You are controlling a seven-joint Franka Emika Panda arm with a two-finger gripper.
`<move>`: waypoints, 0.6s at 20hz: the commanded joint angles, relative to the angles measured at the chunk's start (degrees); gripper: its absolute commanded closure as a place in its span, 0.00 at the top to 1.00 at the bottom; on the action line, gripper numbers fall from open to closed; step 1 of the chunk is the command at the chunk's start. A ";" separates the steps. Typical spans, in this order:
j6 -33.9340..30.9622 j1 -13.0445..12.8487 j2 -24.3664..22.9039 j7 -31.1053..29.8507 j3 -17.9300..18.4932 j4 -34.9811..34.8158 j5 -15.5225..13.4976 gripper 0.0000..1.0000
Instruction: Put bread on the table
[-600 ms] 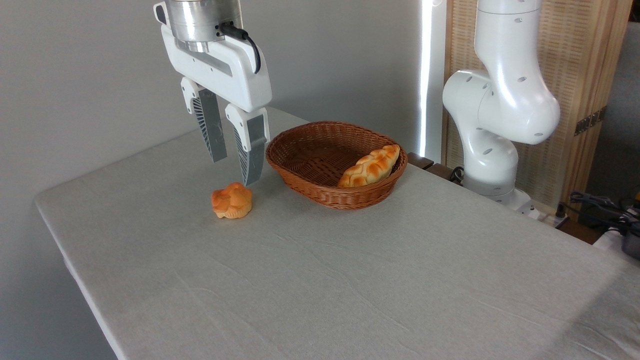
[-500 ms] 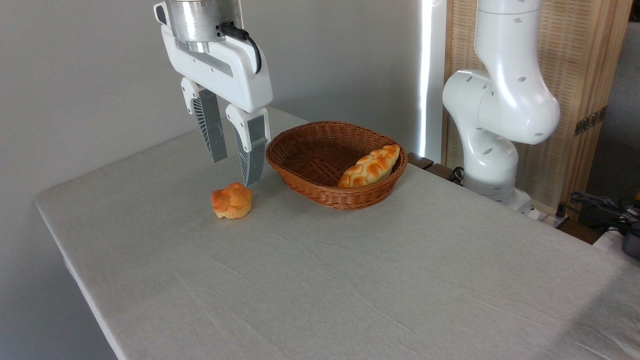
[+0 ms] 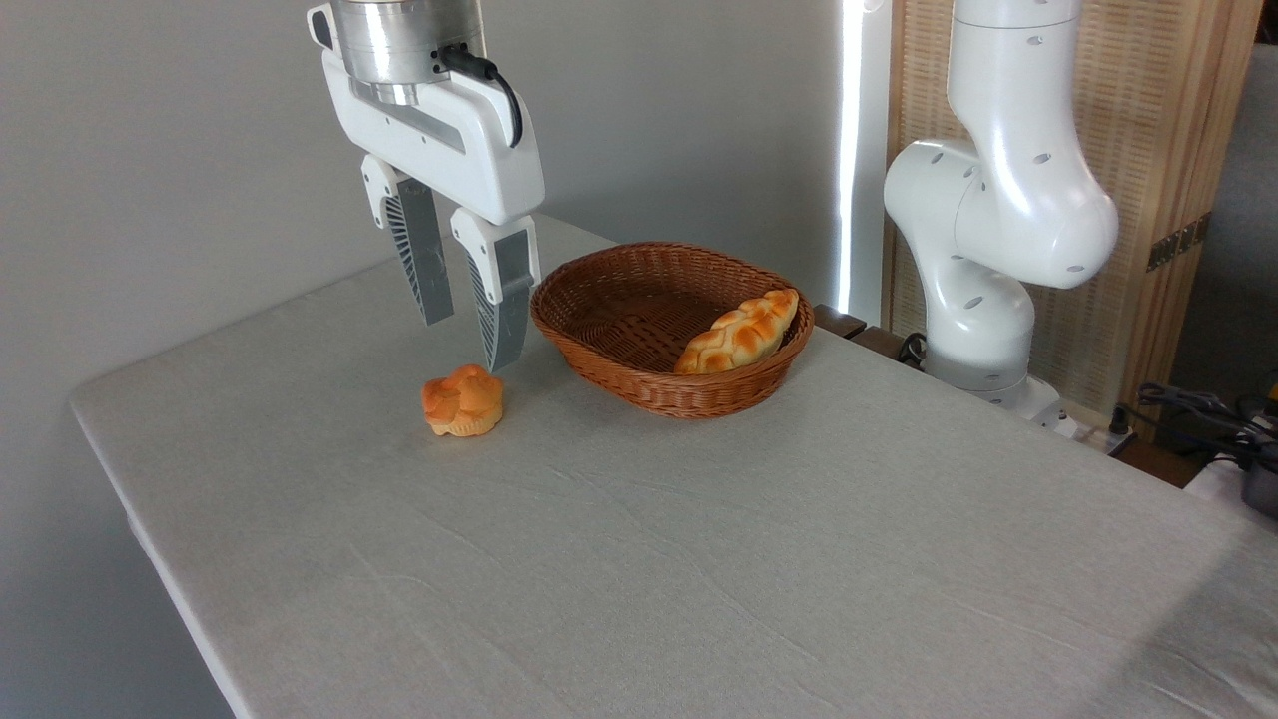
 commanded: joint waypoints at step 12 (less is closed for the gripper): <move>0.99 -0.25 -8.77 0.15 -0.24 -11.82 -0.55 1.00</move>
